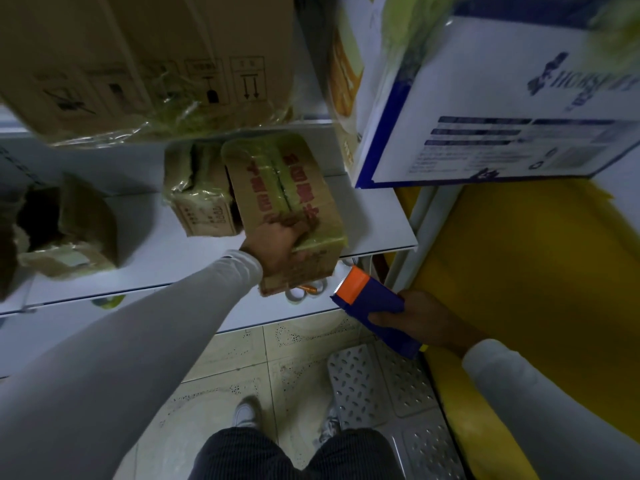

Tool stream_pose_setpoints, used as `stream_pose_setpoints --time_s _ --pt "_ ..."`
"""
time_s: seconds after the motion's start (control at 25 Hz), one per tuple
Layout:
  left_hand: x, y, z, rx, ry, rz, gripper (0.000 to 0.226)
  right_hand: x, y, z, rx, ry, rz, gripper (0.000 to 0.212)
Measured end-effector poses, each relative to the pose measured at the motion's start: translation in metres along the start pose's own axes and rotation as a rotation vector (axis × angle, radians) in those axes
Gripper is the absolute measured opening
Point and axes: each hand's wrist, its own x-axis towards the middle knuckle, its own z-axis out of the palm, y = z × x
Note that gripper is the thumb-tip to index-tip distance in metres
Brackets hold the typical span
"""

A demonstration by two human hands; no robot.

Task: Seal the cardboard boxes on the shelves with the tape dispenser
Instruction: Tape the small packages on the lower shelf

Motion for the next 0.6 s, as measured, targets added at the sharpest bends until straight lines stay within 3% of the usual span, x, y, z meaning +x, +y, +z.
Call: stream_pose_setpoints --time_s 0.16,0.28,0.36,0.44,0.52,0.6 --pt "-0.005 -0.011 -0.006 0.122 -0.065 -0.016 0.056 -0.003 -0.013 0.004 0.001 -0.042 -0.066 0.044" --pt "-0.019 -0.014 -0.015 0.132 -0.032 0.002 0.066 -0.002 -0.025 0.001 -0.019 -0.077 -0.121 0.050" --pt "-0.035 -0.011 -0.022 -0.014 0.012 -0.004 0.068 -0.002 -0.035 0.001 -0.038 -0.090 -0.148 0.046" --pt "-0.055 -0.005 -0.027 -0.153 0.125 -0.026 0.054 -0.001 -0.045 0.001 -0.046 -0.102 -0.161 0.034" --pt "-0.079 0.000 -0.023 -0.151 0.232 0.005 0.037 -0.002 -0.057 -0.001 -0.058 -0.136 -0.184 0.021" --pt "-0.098 0.007 -0.018 -0.204 0.219 0.003 0.035 0.000 -0.068 -0.002 -0.091 -0.166 -0.222 0.018"
